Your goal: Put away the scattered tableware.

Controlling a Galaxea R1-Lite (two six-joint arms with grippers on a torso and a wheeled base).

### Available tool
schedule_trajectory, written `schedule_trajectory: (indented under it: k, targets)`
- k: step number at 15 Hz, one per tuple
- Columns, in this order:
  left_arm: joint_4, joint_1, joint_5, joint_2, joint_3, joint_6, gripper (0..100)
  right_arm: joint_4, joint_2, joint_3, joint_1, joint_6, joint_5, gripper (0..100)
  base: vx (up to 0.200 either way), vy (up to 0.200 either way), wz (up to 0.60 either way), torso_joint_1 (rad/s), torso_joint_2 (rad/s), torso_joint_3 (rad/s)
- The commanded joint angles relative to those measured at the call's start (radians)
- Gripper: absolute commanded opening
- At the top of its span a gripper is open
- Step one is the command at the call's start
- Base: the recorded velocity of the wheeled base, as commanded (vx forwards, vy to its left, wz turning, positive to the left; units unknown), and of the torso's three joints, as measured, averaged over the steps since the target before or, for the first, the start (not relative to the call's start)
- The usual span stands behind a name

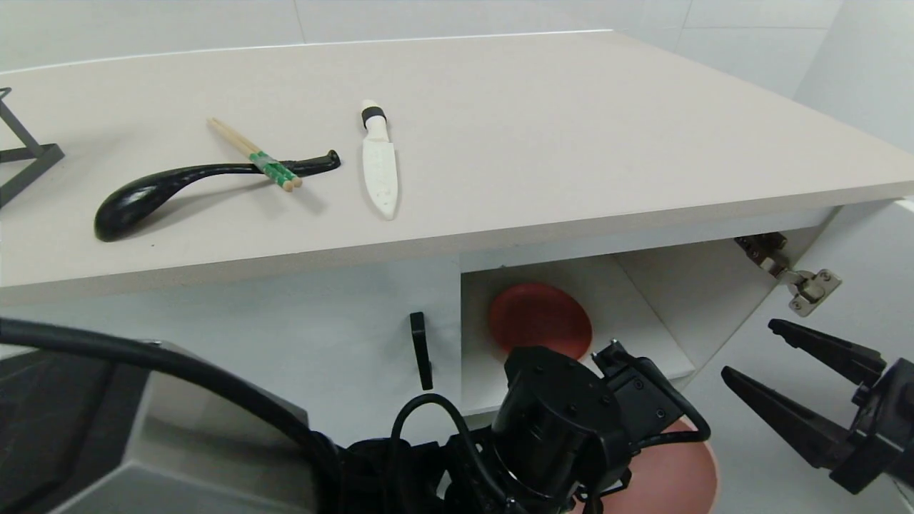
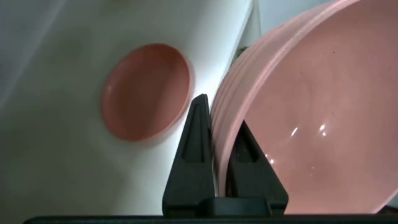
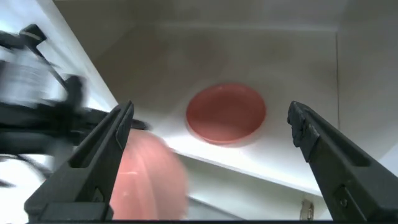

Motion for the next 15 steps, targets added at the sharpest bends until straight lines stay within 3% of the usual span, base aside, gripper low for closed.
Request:
schedule_trajectory:
  k: [1,3,6,10,15]
  targets:
    - [-0.002,0.01,0.001,0.052,-0.045,-0.001,0,0.019,-0.004,0.0,-0.002,0.0,-0.001,100,0.0,0.0,0.0,0.0,0.0,0.0]
    - [0.0,0.025,0.002,0.051,-0.07,-0.035,0,0.13,-0.044,0.0,0.001,-0.014,-0.063,100,0.0,0.0,0.0,0.0,0.0,0.0]
    - [0.0,0.056,0.002,0.063,-0.124,-0.04,0,0.208,-0.092,0.0,0.008,-0.02,-0.069,100,0.0,0.0,0.0,0.0,0.0,0.0]
    - [-0.004,0.052,0.004,0.062,-0.168,-0.1,0,0.275,-0.084,0.0,-0.005,-0.02,-0.069,100,0.0,0.0,0.0,0.0,0.0,0.0]
    - [-0.079,0.05,0.002,0.062,-0.182,-0.103,0,0.266,0.025,0.0,-0.069,-0.037,-0.096,100,0.0,0.0,0.0,0.0,0.0,0.0]
